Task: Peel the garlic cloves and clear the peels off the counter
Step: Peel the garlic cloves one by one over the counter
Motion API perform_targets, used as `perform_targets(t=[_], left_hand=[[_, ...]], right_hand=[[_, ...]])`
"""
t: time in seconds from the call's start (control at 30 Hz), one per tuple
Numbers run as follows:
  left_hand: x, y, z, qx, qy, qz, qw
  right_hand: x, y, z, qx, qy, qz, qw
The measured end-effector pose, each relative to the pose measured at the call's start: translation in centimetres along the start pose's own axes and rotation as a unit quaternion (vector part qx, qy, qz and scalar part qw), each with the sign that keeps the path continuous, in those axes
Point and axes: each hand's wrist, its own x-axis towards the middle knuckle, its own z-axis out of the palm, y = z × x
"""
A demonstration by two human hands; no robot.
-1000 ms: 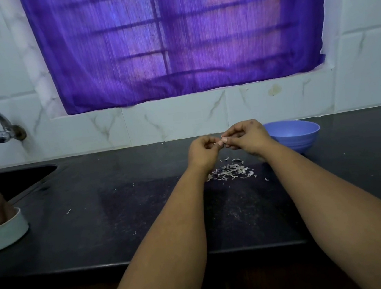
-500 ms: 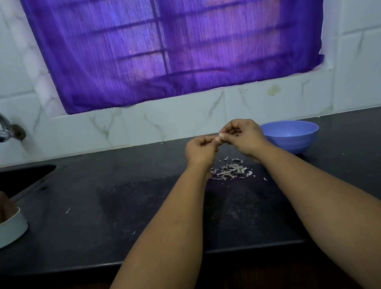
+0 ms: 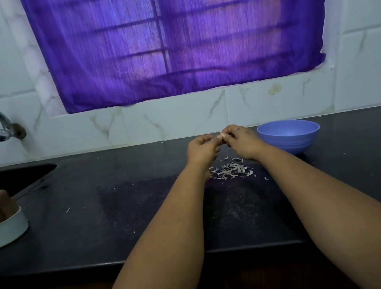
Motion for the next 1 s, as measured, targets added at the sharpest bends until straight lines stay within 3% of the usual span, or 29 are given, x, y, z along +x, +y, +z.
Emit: perform_targets(t=[0.13, 0.43, 0.77, 1.0], left_hand=[[-0.1, 0.2, 0.1, -0.029, -0.029, -0.024, 0.999], [0.2, 0.0, -0.4, -0.111, 0.009, -0.001, 0.994], [1.1, -0.8, -0.4, -0.102, 0.005, 0.045, 0.994], [1.3, -1.0, -0.4, -0.072, 0.028, 0.067, 0.995]], right_hand=[[-0.2, -0.2, 0.0, -0.014, -0.014, -0.005, 1.0], [-0.6, -0.3, -0.1, -0.002, -0.055, -0.002, 0.998], [-0.3, 0.0, -0.1, 0.007, -0.046, 0.031, 0.998], [-0.3, 0.0, -0.1, -0.105, -0.045, 0.049, 0.992]])
